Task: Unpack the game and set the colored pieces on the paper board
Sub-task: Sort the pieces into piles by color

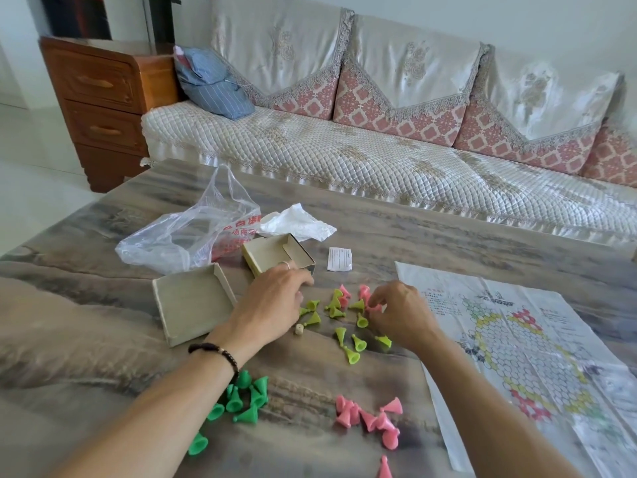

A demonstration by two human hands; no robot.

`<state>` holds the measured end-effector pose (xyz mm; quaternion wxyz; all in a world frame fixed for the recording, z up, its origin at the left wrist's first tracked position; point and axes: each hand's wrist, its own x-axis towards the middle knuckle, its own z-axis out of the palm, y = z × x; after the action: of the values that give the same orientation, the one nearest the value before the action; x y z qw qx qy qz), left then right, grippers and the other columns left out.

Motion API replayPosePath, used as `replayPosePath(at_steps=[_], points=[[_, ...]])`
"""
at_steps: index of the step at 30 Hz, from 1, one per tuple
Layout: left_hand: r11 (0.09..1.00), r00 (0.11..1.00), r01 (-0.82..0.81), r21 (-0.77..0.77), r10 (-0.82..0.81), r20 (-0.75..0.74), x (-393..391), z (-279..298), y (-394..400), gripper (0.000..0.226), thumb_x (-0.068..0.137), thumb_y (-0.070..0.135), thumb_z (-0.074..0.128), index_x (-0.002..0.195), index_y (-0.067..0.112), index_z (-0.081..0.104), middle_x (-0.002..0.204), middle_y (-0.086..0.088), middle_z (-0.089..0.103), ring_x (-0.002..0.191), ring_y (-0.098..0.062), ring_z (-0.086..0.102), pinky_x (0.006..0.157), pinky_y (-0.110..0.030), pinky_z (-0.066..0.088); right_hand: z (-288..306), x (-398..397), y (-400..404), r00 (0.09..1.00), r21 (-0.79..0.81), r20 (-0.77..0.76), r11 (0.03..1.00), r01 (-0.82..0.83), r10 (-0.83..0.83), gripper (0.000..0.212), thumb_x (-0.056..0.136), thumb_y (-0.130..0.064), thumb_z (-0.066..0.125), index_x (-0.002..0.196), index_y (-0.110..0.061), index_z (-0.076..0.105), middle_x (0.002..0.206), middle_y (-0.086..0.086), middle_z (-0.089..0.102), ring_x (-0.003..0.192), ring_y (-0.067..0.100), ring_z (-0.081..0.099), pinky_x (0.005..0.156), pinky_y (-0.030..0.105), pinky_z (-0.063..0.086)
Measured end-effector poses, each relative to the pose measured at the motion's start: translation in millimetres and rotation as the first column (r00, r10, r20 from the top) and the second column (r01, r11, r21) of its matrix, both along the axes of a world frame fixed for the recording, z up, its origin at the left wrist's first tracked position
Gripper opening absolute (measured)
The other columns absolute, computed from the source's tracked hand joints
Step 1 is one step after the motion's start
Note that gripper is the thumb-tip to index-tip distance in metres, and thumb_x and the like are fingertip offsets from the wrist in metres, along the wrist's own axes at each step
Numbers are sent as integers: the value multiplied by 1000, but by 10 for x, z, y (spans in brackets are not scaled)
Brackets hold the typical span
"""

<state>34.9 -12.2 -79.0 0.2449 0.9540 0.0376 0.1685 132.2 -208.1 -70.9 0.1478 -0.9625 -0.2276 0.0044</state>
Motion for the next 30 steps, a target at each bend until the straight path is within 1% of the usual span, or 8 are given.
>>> replayPosePath(at_steps=[3, 5, 10, 12, 16, 20, 26, 30], points=[[997, 999, 42, -57, -42, 0, 86, 112, -130, 29, 89, 7, 60, 115, 18, 67, 109, 0, 60, 87, -12, 62, 85, -27, 49, 24, 14, -25, 999, 4, -40, 1000, -23, 23, 26, 80, -9, 56, 97, -17, 74, 105, 3, 69, 95, 20, 62, 71, 24, 46], [995, 997, 77, -56, -79, -25, 216, 156, -244, 30, 89, 9, 62, 117, 18, 66, 113, -1, 61, 92, -13, 62, 84, -23, 47, 54, 32, -32, 996, 8, -77, 999, -31, 32, 24, 81, -10, 56, 95, -16, 74, 101, 4, 70, 94, 22, 63, 75, 28, 50], [983, 978, 167, 83, -154, -140, 692, 222, -411, 34, 89, 5, 63, 122, 16, 63, 127, -5, 59, 116, -20, 55, 95, -30, 44, 27, 66, -55, 995, 18, -95, 999, -40, 42, 24, 83, -11, 56, 98, -14, 74, 105, 7, 68, 99, 23, 61, 72, 23, 43], [969, 962, 195, 152, -158, -224, 855, 236, -423, 33, 89, 3, 63, 120, 15, 64, 128, -5, 59, 118, -22, 54, 94, -33, 46, 5, 81, -63, 994, 42, -95, 998, -44, 48, 24, 85, -12, 56, 100, -14, 74, 108, 9, 67, 101, 24, 61, 74, 24, 44], [945, 925, 216, 246, -118, -360, 1042, 191, -430, 26, 81, -2, 67, 91, 20, 75, 98, 0, 68, 89, -21, 65, 74, -35, 55, -17, 109, -92, 992, 80, -104, 995, -59, 67, 24, 85, -14, 56, 100, -14, 74, 107, 9, 68, 101, 25, 61, 78, 27, 48], [939, 897, 234, 254, -108, -428, 1130, 189, -411, 28, 78, 0, 69, 74, 26, 76, 70, 13, 62, 77, -17, 66, 69, -34, 58, -28, 117, -117, 992, 99, -107, 993, -59, 70, 26, 83, -12, 55, 101, -14, 74, 106, 8, 69, 99, 23, 61, 72, 23, 45], [925, 936, 219, 312, -108, -336, 1125, 138, -390, 23, 79, -2, 69, 70, 19, 72, 71, 7, 61, 73, -19, 65, 65, -34, 55, 22, 117, -74, 988, 59, -114, 994, -96, 103, 26, 82, -9, 52, 97, -13, 73, 101, 8, 70, 98, 24, 60, 75, 30, 51], [942, 961, 202, 269, -138, -239, 1003, 237, -366, 12, 83, 5, 69, 86, 15, 73, 92, 1, 68, 87, -19, 63, 71, -30, 49, 43, 127, -7, 990, 64, -113, 995, -75, 82, 26, 81, -7, 51, 91, -17, 73, 94, 7, 70, 90, 25, 62, 72, 33, 54]])
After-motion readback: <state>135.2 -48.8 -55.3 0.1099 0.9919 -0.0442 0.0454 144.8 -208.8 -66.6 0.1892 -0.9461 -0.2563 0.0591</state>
